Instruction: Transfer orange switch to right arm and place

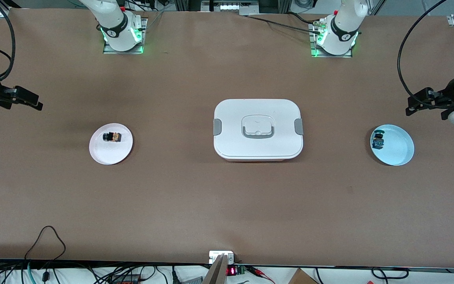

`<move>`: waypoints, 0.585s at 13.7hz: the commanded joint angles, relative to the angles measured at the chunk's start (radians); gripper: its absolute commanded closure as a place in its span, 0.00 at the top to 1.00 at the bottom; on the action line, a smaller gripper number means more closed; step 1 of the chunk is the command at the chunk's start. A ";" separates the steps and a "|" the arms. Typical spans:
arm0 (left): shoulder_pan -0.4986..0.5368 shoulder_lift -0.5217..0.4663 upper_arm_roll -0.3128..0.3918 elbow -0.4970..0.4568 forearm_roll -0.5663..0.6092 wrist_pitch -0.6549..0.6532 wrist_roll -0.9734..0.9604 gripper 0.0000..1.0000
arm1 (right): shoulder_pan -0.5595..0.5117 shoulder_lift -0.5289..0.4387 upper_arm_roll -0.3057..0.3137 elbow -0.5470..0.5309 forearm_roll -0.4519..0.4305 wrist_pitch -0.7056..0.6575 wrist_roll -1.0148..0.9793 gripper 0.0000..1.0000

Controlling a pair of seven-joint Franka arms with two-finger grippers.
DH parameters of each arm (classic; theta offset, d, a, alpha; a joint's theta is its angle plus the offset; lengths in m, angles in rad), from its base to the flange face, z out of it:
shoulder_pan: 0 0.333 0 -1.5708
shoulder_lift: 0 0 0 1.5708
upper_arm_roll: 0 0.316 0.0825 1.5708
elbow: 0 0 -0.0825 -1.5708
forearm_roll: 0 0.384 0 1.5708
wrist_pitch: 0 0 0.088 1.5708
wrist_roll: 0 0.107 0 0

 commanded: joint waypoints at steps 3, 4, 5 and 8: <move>-0.001 0.007 -0.001 0.025 0.012 -0.008 0.021 1.00 | -0.009 -0.024 0.009 -0.007 -0.038 -0.019 0.000 1.00; -0.002 0.007 -0.001 0.025 0.012 -0.008 0.021 1.00 | -0.007 -0.024 0.011 -0.001 -0.036 -0.019 0.000 1.00; -0.002 0.007 -0.002 0.025 0.012 -0.008 0.021 1.00 | -0.007 -0.015 0.012 0.019 -0.036 -0.019 0.003 1.00; -0.002 0.007 -0.002 0.025 0.010 -0.008 0.021 1.00 | -0.010 -0.015 0.005 0.041 -0.033 -0.031 -0.003 1.00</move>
